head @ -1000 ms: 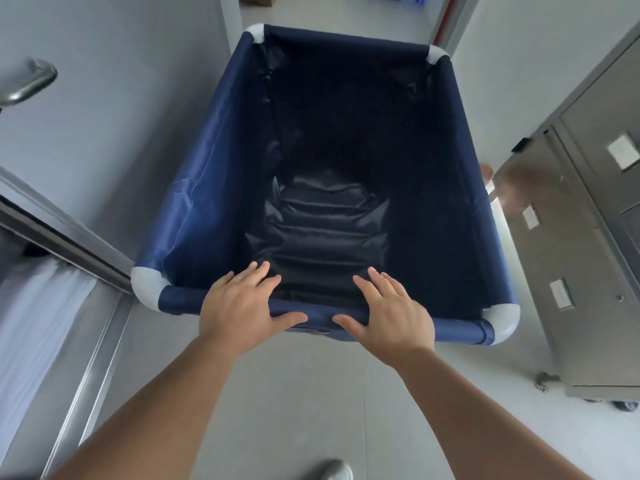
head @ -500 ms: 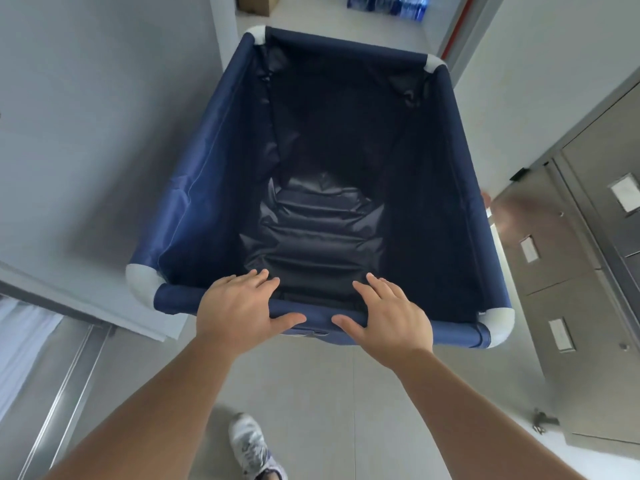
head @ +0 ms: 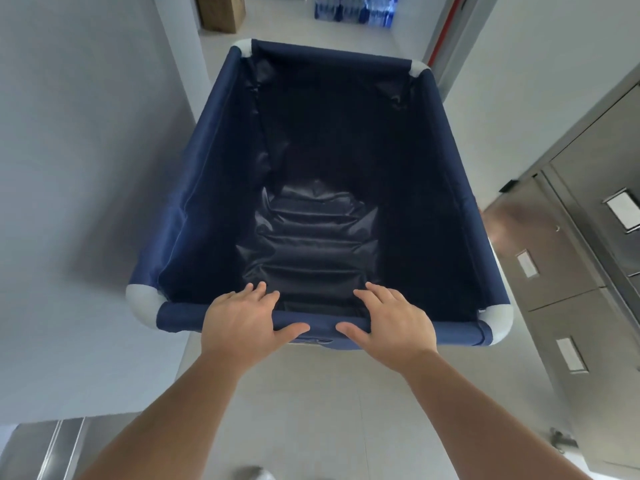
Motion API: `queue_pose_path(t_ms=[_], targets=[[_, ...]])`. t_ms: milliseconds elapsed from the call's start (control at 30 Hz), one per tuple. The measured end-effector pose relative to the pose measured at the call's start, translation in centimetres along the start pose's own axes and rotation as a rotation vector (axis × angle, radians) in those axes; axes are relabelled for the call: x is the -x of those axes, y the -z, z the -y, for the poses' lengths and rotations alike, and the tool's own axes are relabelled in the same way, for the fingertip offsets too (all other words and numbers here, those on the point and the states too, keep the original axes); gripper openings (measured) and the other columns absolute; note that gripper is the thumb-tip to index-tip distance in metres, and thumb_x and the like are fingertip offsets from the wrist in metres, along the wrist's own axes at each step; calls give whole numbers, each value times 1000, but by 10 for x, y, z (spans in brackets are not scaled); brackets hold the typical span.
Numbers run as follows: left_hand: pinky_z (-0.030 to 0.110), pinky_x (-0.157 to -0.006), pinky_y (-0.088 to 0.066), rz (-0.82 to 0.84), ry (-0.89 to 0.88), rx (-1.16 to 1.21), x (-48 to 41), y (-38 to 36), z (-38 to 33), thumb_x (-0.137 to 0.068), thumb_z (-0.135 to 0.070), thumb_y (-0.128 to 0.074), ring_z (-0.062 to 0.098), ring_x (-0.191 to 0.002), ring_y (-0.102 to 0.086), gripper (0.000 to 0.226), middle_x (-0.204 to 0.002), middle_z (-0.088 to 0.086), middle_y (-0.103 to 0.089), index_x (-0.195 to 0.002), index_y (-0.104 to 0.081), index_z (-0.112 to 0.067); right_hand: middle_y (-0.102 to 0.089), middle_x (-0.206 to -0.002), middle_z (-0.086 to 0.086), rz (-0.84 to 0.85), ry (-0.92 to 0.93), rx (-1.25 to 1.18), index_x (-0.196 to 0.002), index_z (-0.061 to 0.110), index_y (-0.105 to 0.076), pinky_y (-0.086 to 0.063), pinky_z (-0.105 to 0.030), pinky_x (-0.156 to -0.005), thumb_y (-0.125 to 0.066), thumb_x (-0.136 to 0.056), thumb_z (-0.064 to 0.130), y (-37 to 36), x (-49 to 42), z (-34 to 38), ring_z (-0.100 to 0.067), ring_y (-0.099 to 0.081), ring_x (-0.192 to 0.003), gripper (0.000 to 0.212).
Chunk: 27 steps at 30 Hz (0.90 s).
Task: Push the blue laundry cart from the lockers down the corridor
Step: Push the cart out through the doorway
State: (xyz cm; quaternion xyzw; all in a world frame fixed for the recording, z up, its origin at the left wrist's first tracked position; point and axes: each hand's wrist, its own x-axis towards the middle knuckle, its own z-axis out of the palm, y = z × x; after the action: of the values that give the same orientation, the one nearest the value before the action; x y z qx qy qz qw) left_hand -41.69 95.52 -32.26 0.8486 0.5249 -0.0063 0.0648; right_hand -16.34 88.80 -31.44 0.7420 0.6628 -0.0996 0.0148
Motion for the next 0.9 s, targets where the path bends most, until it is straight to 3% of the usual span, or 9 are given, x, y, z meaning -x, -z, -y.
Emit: queue_pose_path(t_ms=[200, 433, 667, 900], targets=[[40, -73, -56, 0, -22, 2, -53, 5, 7, -77, -85, -26, 28, -112, -68, 93, -123, 11, -70, -112, -75, -14, -47, -148, 13, -40, 10, 11, -141, 35, -48, -51, -35, -85, -7, -73, 93, 7, -53, -10, -12, -42, -134, 98], [40, -81, -53, -2, 36, -2, -112, 8, 9, -73, -88, -15, 22, -123, -61, 101, -136, 6, -63, -126, -68, -20, -51, -146, 9, -40, 44, 0, -138, 32, -53, -51, -35, -87, -10, -76, 92, 19, -118, -29, -14, -44, -133, 96], [39, -64, -56, -65, 20, -23, -182, 11, 23, -78, -89, -13, 25, -99, -73, 100, -114, 7, -74, -107, -76, -18, -48, -149, 12, -32, 55, -23, -135, 37, -54, -51, -35, -77, -7, -73, 94, 31, -187, -41, -12, -44, -133, 97], [40, -61, -56, -126, 37, -24, -237, 12, 37, -75, -92, -13, 30, -75, -73, 100, -95, 5, -77, -99, -77, -20, -51, -146, 10, -57, 63, -26, -132, 34, -57, -49, -35, -73, -7, -73, 93, 40, -241, -45, -13, -47, -129, 98]])
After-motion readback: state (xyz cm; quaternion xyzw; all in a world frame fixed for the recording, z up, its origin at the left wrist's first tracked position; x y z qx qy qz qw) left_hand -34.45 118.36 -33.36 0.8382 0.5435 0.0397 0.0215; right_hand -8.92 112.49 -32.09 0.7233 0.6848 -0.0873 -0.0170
